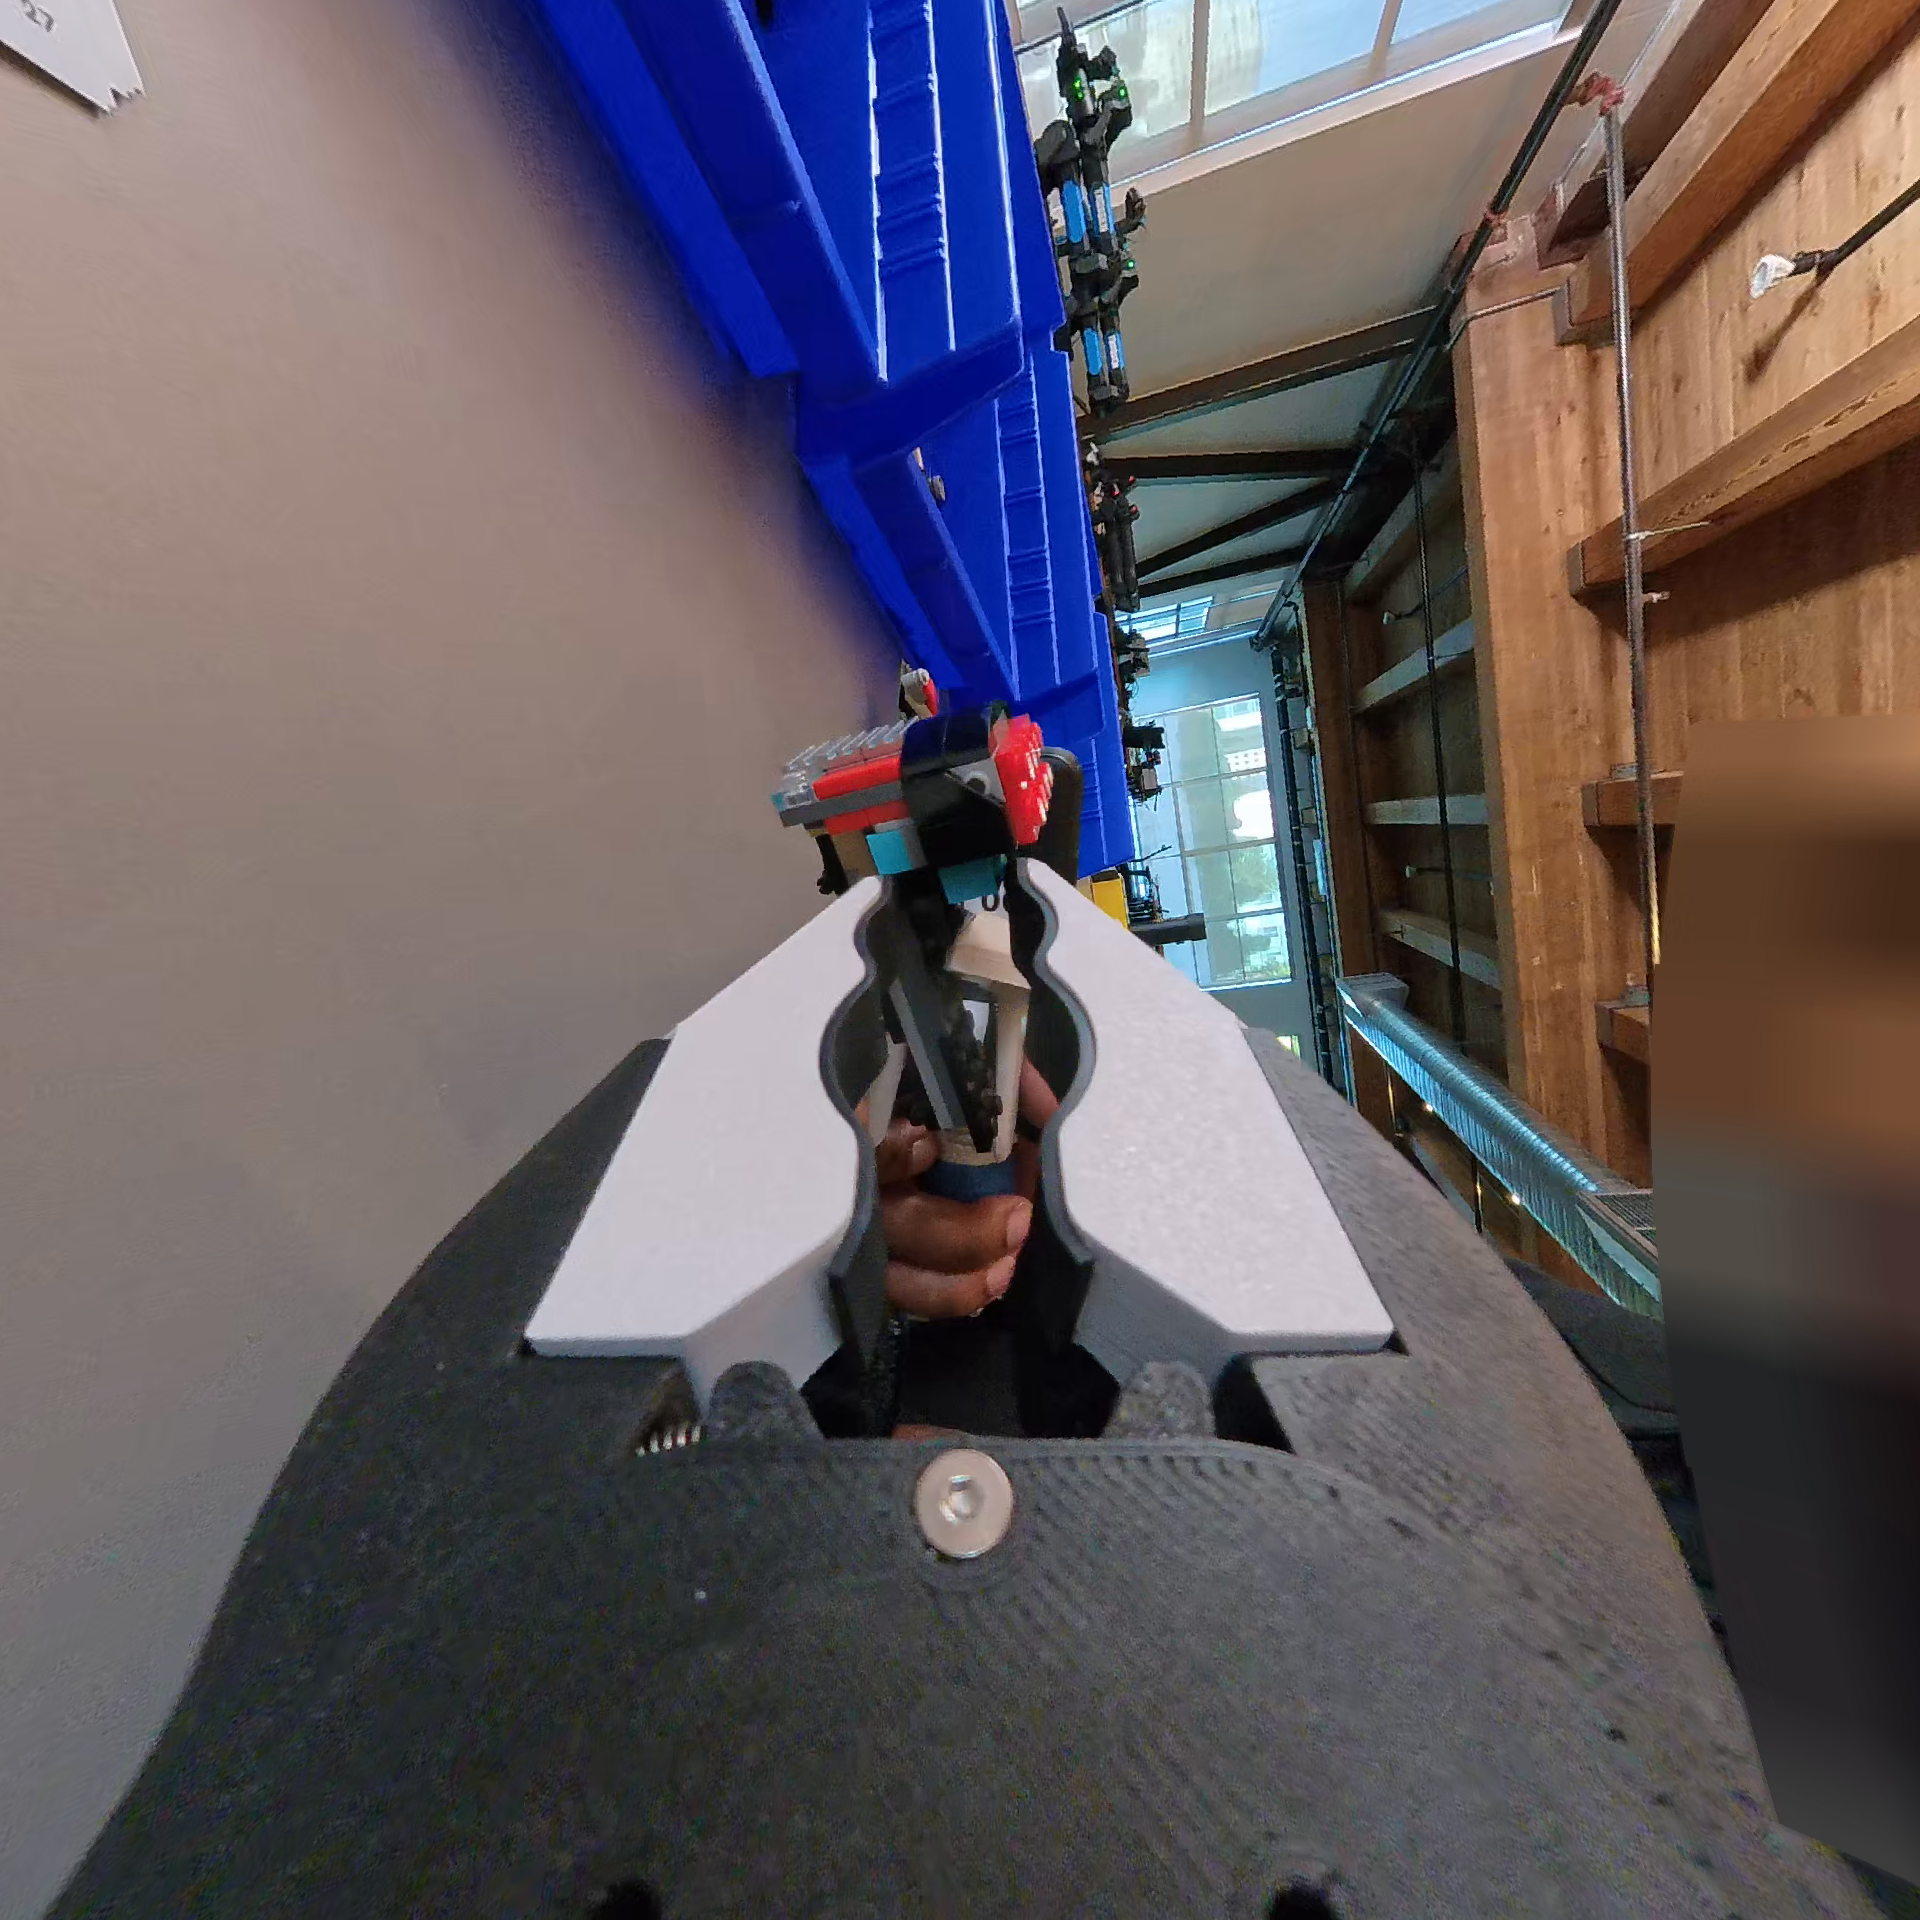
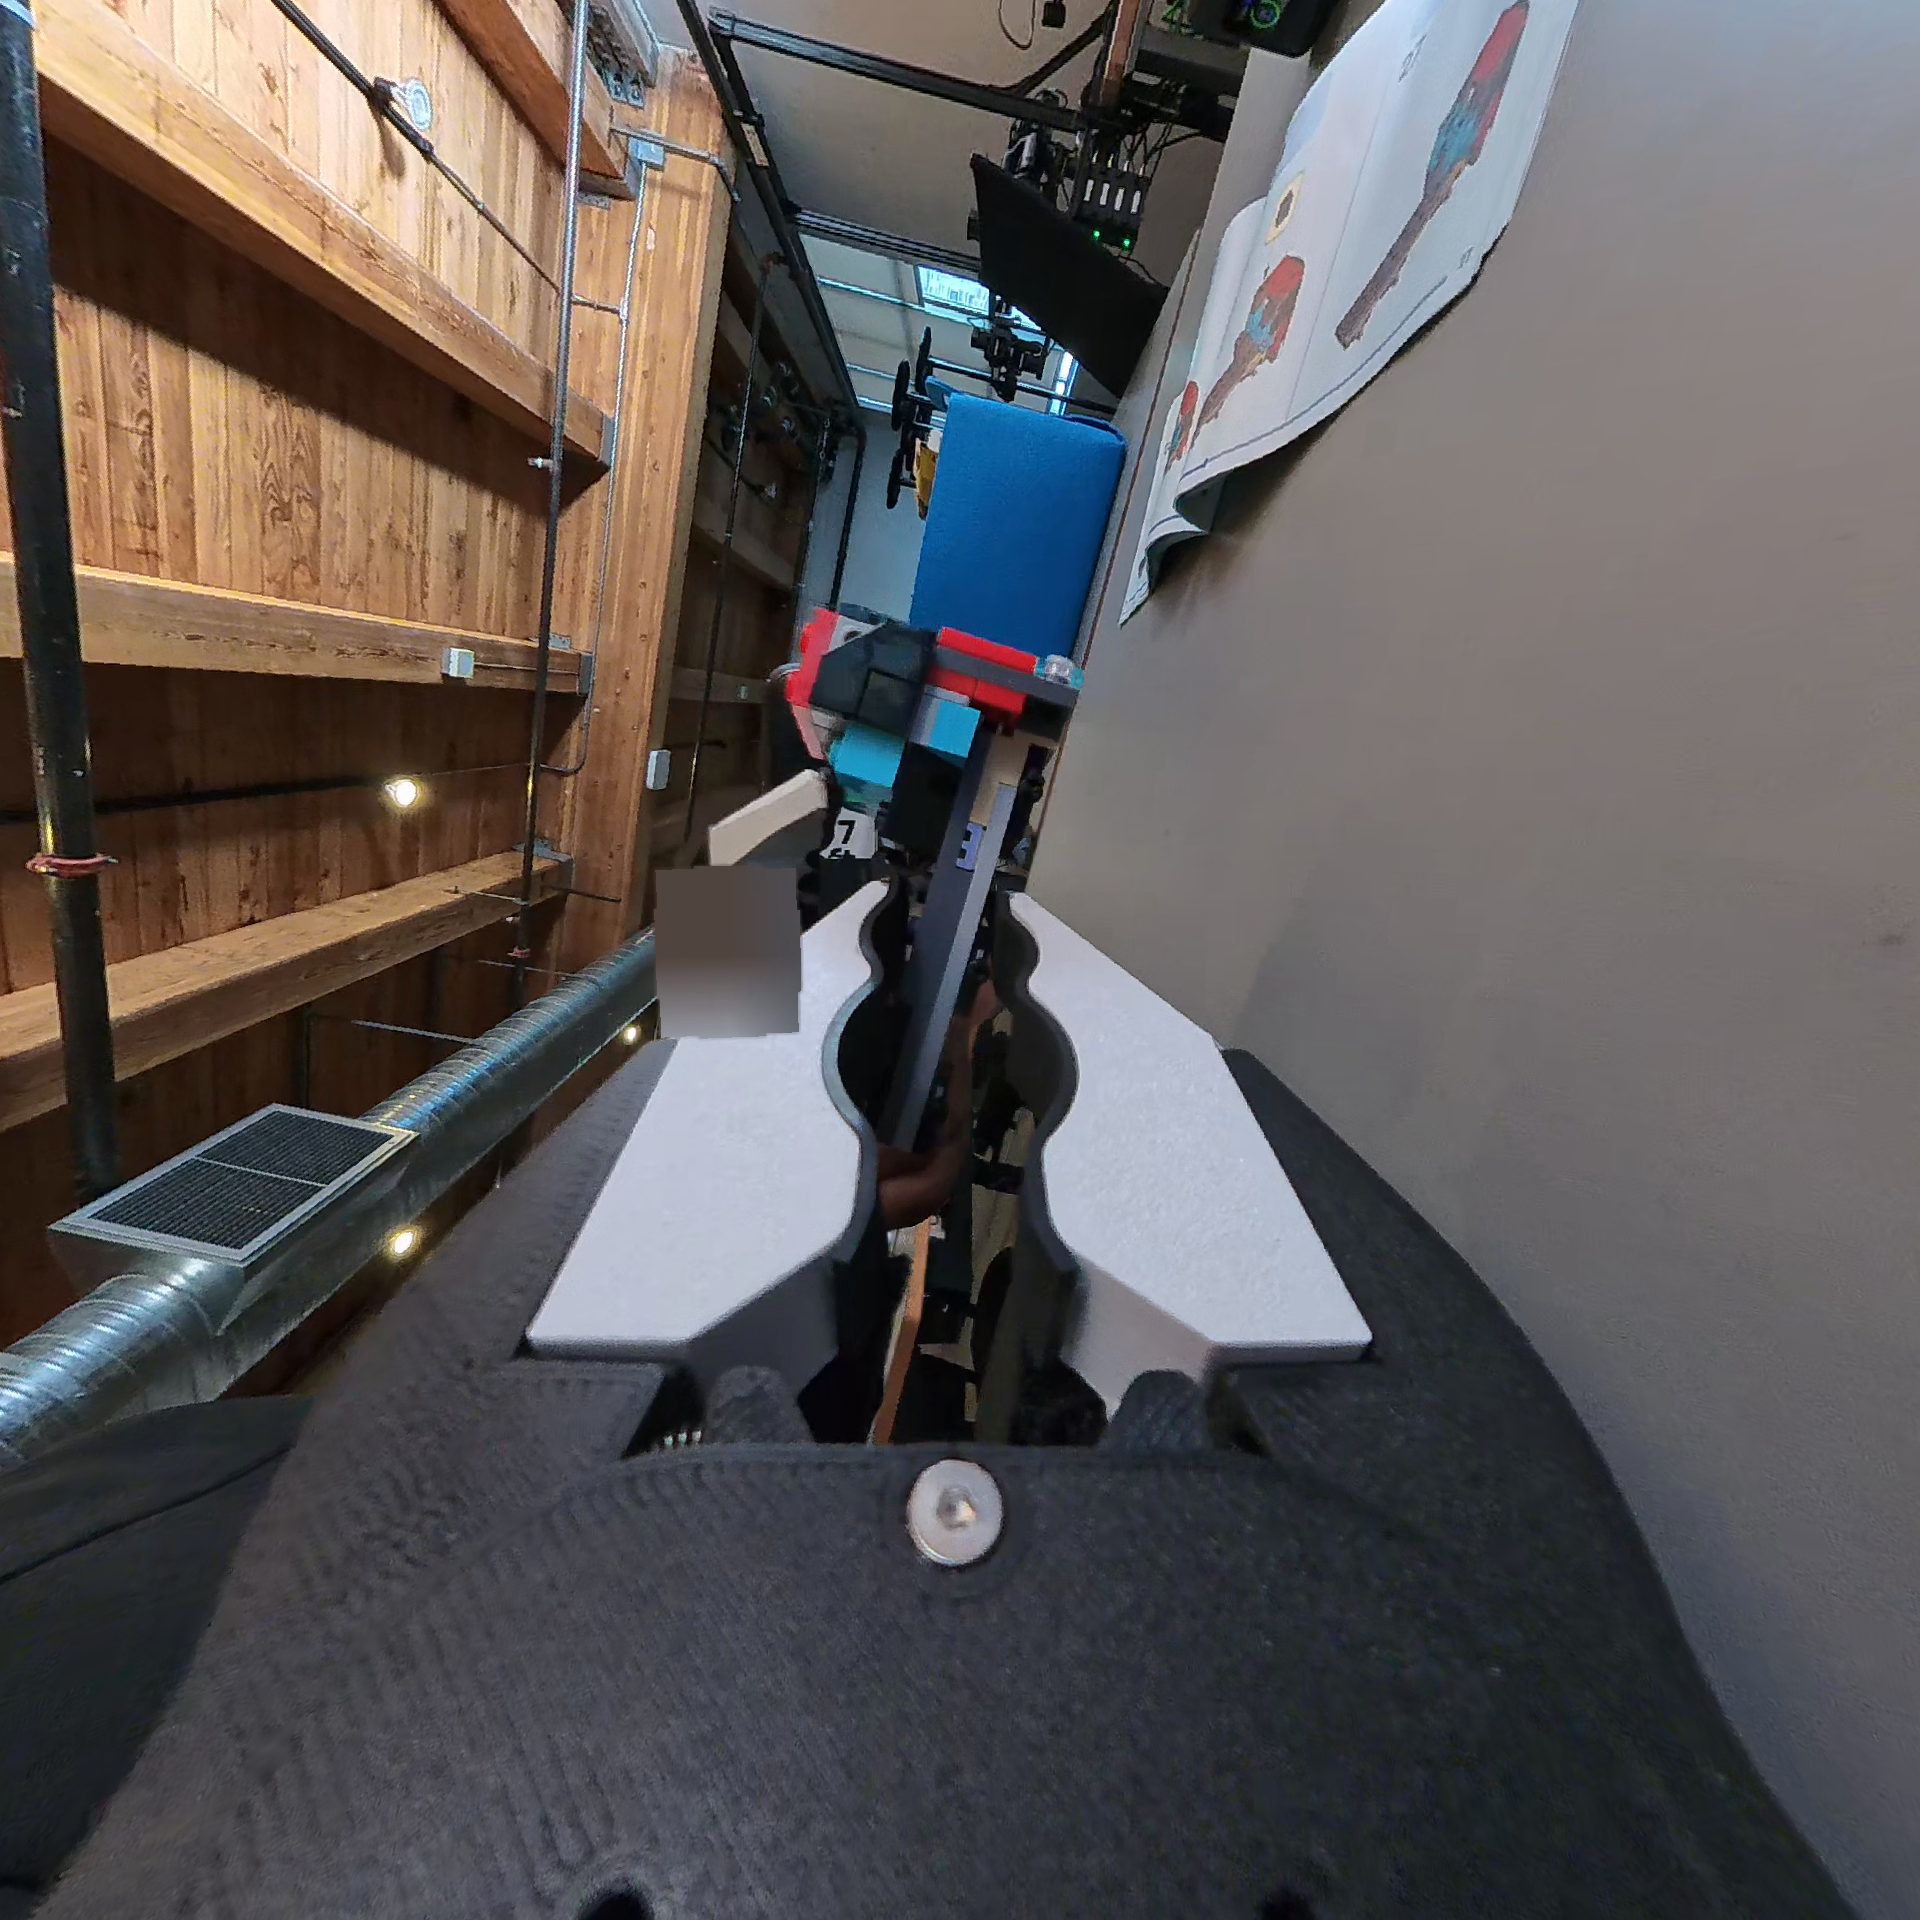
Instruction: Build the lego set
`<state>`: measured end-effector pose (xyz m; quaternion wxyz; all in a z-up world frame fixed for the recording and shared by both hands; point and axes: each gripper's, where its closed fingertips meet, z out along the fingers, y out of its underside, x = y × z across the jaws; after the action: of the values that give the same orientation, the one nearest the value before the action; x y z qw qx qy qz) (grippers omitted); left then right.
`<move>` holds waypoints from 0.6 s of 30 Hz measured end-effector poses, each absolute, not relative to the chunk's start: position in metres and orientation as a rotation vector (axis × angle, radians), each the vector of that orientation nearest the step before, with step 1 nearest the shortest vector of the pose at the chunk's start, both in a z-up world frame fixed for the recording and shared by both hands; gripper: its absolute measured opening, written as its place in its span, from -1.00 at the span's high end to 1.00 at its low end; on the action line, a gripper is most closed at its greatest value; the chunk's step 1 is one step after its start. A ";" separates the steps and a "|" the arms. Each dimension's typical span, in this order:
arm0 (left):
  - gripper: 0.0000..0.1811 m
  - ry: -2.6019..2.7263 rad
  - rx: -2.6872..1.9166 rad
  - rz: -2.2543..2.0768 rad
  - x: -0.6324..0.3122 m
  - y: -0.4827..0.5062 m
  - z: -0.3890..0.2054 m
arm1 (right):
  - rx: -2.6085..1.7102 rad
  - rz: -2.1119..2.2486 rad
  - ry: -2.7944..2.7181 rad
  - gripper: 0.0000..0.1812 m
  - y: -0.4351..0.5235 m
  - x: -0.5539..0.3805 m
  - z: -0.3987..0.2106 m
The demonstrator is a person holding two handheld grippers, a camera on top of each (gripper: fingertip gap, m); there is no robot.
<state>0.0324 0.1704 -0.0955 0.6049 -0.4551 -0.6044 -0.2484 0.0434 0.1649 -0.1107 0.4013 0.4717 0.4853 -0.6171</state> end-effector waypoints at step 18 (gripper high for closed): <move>0.79 -1.381 -1.045 -0.572 0.033 0.170 -0.098 | 1.177 -1.600 1.347 0.86 0.165 0.045 -0.111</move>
<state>0.0334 0.1703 -0.0978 0.6121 -0.4531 -0.5988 -0.2480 0.0452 0.1647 -0.1115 0.3624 0.4569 0.5230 -0.6215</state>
